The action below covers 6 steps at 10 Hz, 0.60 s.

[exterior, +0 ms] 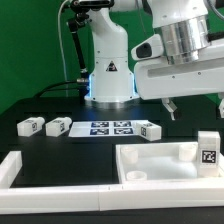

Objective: Assemble square table

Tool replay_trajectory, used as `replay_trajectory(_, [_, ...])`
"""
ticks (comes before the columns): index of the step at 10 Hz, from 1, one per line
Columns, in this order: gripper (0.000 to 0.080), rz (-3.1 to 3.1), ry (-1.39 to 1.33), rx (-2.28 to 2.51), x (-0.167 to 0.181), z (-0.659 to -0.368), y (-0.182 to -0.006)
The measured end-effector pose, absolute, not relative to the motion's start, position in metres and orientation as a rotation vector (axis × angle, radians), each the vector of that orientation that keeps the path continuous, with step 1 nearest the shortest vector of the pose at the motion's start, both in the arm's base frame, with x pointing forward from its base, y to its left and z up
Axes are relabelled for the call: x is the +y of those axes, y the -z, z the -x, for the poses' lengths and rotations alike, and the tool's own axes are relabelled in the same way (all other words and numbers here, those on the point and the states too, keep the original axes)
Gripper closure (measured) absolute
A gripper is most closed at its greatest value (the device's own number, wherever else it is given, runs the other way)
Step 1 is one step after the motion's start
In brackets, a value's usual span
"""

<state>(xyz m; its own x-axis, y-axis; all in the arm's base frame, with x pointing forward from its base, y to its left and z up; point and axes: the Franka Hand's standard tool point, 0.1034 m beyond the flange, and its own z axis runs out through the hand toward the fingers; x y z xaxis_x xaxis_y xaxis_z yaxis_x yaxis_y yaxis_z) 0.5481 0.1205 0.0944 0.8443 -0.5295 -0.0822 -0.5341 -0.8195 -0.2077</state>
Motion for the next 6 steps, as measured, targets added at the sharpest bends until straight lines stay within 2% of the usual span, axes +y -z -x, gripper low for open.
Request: replay_trajectory(6, [0.015, 2.925, 0.007, 0.184, 0.1166, -0.5413, -0.0897])
